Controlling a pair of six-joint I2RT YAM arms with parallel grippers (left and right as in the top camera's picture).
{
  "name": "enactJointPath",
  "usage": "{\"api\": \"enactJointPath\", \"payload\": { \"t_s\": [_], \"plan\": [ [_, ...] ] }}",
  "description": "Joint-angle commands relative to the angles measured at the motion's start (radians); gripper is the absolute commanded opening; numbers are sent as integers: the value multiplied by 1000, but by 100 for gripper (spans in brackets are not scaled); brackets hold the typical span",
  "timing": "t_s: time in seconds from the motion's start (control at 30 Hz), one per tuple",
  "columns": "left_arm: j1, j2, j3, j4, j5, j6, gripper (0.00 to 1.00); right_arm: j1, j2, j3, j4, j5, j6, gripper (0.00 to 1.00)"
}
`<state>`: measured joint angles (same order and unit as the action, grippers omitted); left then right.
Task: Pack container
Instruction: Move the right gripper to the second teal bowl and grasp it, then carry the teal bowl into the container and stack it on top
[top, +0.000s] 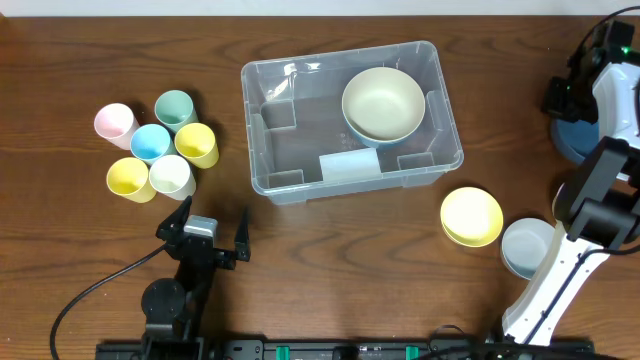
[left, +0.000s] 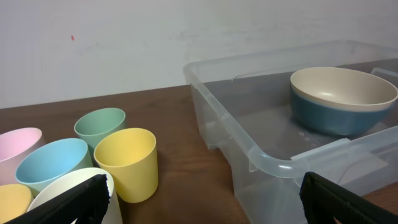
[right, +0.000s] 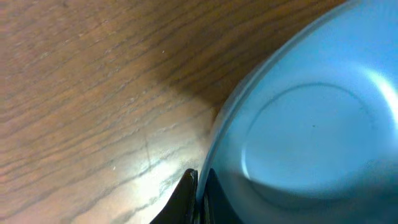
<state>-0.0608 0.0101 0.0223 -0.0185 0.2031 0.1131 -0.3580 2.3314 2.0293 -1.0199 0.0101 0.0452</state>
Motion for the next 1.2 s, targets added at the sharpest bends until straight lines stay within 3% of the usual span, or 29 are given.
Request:
{"api": "enactJointPath", "payload": {
  "t_s": [0.0,0.2,0.43,0.57,0.73,1.17],
  "plan": [
    [-2,-6,-18,-33,14,18,98,38,-113,41,-9,-64,28,1],
    [-2,-6,-18,-33,14,18,98,174,-337,64,-13,-176,-2,1],
    [-2,-6,-18,-33,14,18,98,525,-497,64,-27,-82,-24,1],
    [-2,-6,-18,-33,14,18,98,703,-478,56,-28,10,-16,1],
    [-2,-6,-18,-33,14,18,98,824,-406,51,-42,50,8,1],
    [-2,-6,-18,-33,14,18,98,881,-220,51,-56,64,51,1]
  ]
}}
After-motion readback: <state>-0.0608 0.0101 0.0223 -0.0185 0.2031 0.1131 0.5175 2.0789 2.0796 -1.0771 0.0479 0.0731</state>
